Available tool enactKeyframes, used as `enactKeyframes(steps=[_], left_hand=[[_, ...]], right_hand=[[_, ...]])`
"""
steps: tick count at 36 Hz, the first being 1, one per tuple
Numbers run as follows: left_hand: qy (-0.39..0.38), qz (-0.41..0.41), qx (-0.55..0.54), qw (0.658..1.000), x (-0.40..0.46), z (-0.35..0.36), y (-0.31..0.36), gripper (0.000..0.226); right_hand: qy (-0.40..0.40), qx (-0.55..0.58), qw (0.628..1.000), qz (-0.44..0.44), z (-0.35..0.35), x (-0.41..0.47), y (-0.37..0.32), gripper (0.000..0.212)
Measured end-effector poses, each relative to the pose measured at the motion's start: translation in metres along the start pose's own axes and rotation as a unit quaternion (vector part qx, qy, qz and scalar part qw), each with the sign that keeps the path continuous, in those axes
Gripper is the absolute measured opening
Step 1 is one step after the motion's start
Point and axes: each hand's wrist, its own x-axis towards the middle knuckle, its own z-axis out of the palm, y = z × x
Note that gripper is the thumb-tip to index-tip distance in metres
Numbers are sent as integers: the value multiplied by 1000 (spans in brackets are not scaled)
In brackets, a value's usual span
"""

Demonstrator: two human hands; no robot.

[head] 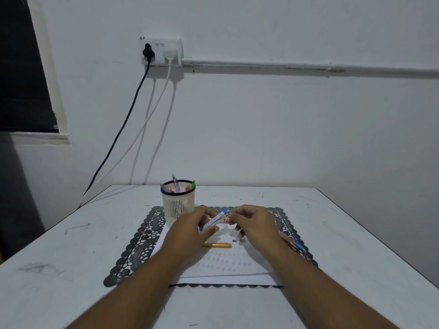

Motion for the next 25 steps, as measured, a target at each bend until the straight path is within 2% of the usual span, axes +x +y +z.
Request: enactKeyframes(steps=[4, 11, 18, 25], left_hand=[[-5, 2, 7, 1000, -1, 0, -1, 23], [-6, -2, 11, 1000, -3, 1, 2, 22], [-5, -3, 6, 1000, -4, 0, 5, 22], [-9, -5, -10, 1000, -5, 0, 4, 21]], right_hand=[[2, -14, 1000, -11, -1, -2, -4, 12], [11, 33, 999, -14, 0, -3, -4, 3], [11, 100, 995, 7, 5, 0, 1, 9], [4, 105, 994, -7, 8, 2, 4, 12]])
